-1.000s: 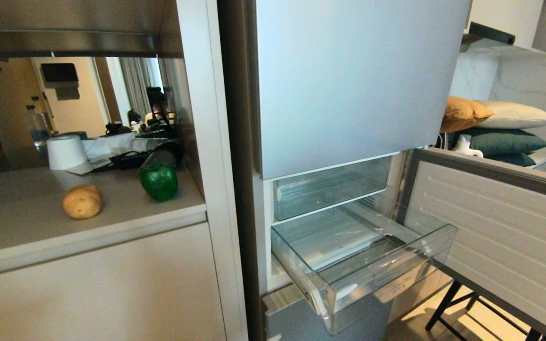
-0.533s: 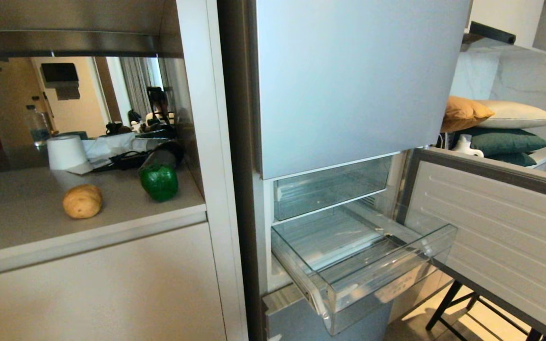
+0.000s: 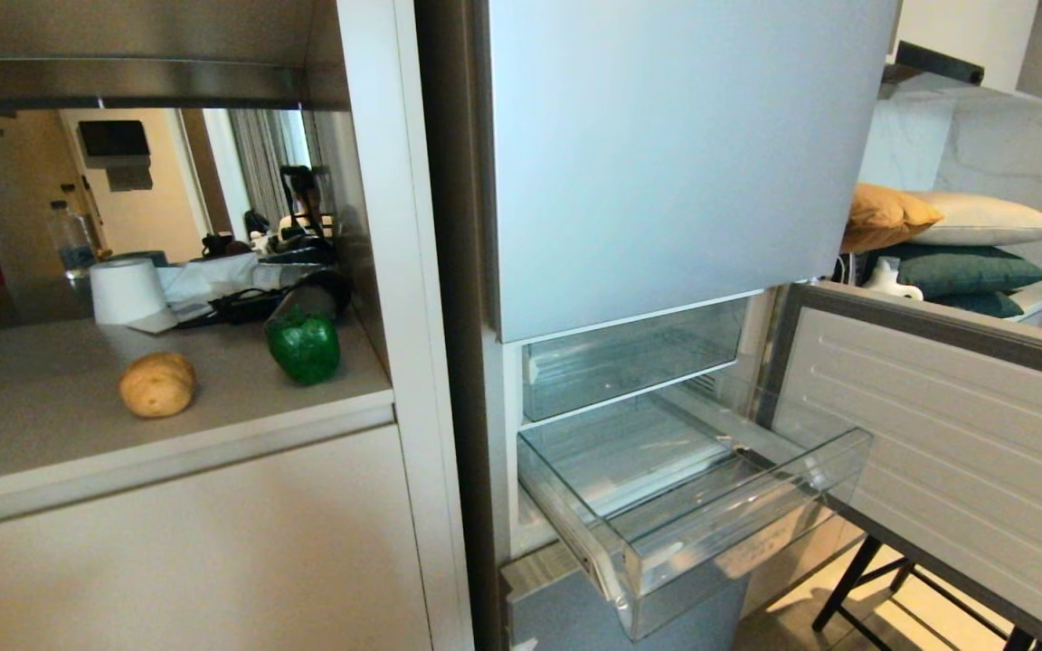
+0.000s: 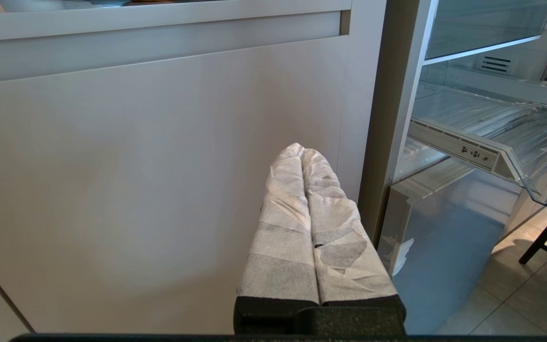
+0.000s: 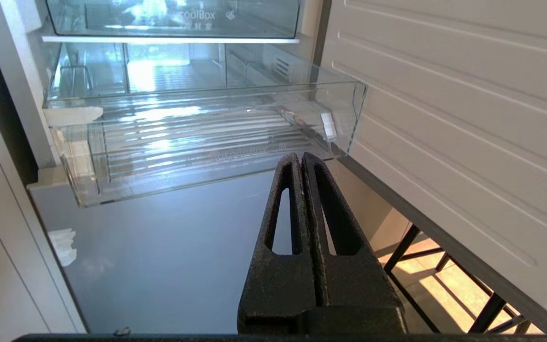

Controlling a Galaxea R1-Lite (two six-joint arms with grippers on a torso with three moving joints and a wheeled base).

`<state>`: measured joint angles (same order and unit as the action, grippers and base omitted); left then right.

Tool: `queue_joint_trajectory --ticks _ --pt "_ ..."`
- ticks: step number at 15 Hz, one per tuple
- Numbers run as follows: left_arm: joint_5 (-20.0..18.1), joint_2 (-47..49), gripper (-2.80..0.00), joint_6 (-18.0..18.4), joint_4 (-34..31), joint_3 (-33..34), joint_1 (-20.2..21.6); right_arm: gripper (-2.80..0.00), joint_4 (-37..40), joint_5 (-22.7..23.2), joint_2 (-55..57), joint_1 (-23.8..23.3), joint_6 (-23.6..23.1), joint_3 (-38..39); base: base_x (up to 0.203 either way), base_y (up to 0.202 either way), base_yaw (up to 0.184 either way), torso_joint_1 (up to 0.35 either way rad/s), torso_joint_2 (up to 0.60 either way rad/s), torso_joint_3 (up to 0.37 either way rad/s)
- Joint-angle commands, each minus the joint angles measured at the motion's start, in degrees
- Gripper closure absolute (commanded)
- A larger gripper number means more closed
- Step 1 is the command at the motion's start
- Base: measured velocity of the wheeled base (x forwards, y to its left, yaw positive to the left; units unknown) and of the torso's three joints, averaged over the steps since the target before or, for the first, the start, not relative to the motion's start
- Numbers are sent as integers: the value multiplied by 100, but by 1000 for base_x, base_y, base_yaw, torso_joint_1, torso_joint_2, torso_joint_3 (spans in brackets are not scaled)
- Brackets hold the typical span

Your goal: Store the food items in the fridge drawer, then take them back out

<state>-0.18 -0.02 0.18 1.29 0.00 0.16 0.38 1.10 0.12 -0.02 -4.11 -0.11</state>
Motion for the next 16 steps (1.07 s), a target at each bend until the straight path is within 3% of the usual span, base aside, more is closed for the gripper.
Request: queue_joint_trajectory --ticks 1,6,16 --pt "1 2 0 -1 3 62 2 0 24 5 -12 2 -2 11 0 0 0 0 0 0" --pt "1 2 0 -1 3 62 2 0 15 -13 -12 2 121 2 0 -1 14 1 0 0" --pt "1 2 0 -1 3 62 2 0 6 -22 -12 2 209 4 1 -7 170 3 3 2"
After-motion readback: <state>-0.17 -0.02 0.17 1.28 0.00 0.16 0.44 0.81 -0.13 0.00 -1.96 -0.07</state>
